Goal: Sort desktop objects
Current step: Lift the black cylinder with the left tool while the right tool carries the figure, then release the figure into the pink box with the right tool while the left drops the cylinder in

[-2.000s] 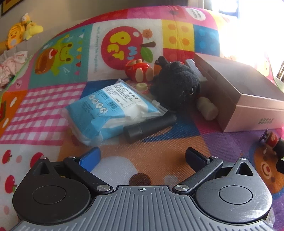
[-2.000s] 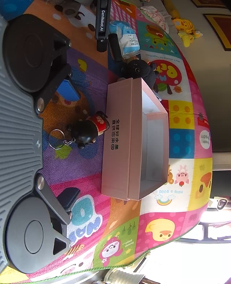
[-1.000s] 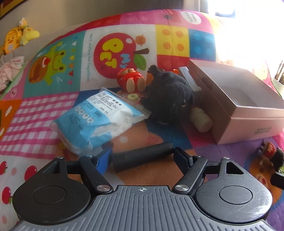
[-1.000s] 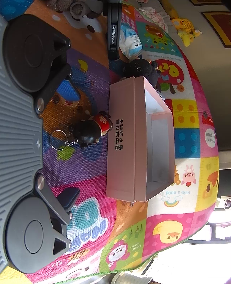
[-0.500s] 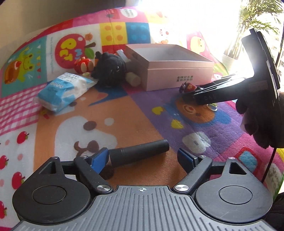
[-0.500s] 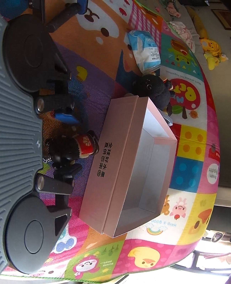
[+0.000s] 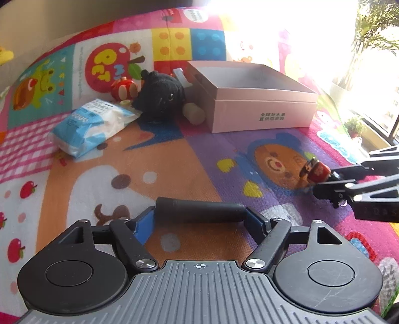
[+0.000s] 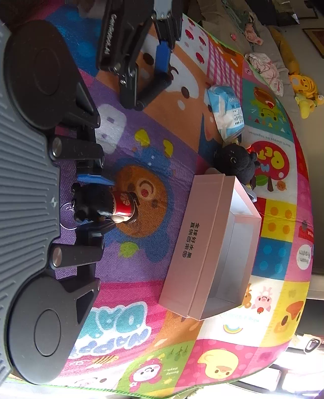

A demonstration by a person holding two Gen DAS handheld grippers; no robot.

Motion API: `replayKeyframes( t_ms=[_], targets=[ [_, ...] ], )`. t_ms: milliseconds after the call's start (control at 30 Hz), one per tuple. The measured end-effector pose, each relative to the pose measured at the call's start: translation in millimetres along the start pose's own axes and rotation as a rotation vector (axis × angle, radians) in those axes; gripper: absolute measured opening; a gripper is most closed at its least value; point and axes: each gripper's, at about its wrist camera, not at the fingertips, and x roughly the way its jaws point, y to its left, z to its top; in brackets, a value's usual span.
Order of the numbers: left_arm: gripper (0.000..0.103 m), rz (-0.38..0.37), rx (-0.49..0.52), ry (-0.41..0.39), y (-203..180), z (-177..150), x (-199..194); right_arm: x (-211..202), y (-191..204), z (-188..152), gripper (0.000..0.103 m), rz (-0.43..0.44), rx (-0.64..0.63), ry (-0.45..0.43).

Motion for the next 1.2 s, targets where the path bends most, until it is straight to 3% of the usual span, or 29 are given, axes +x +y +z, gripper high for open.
replayKeyframes(
  t_ms=[133, 267, 367, 433, 533, 600, 700, 767, 800, 833, 867, 1033, 1200],
  targets=[
    [0.08, -0.003, 0.035, -0.004, -3.6, 2.3, 2.6, -2.5, 0.3, -3.6, 0.03, 0.01, 0.024, 0.007],
    [0.08, -0.053, 0.085, -0.012, -8.5, 3.9, -9.4, -14.8, -2.4, -1.3, 0.03, 0.023, 0.028, 0.001],
    [0.08, -0.084, 0.115, -0.076, -12.1, 19.2, -27.0, -37.5, -12.9, 7.7, 0.029, 0.023, 0.051, -0.057],
    [0.08, -0.095, 0.143, -0.15, -16.4, 37.5, -37.8, -55.7, -24.3, 18.7, 0.02, 0.028, 0.093, -0.11],
    [0.08, -0.106, 0.182, -0.242, -24.4, 64.2, -41.6, -81.8, -42.9, 38.7, 0.02, 0.043, 0.154, -0.202],
    [0.08, -0.087, 0.186, -0.269, -28.8, 78.6, -34.1, -90.9, -51.7, 49.0, 0.02, 0.047, 0.167, -0.242],
    [0.08, -0.092, 0.155, -0.263, -28.0, 87.7, -24.8, -90.0, -57.3, 52.8, 0.02, -0.014, 0.135, -0.236],
    [0.08, -0.099, 0.152, -0.248, -27.0, 85.2, -20.3, -83.1, -58.3, 45.3, 0.027, -0.007, 0.123, -0.191],
    [0.08, -0.101, 0.154, -0.232, -25.8, 81.5, -17.3, -77.9, -56.8, 37.4, 0.043, 0.007, 0.118, -0.156],
    [0.08, -0.103, 0.155, -0.209, -25.0, 77.6, -13.7, -72.4, -54.2, 30.5, 0.066, 0.015, 0.113, -0.129],
    [0.08, -0.106, 0.155, -0.188, -24.7, 73.7, -10.7, -66.6, -49.7, 21.9, 0.074, 0.018, 0.11, -0.109],
    [0.08, -0.111, 0.151, -0.076, -15.8, 36.6, -5.2, -37.5, -25.2, -5.0, 0.085, 0.148, 0.12, 0.041],
    [0.08, -0.096, 0.118, 0.013, -3.6, 7.3, -2.7, -23.9, -6.5, -16.8, 0.088, 0.119, 0.087, 0.071]
  ],
)
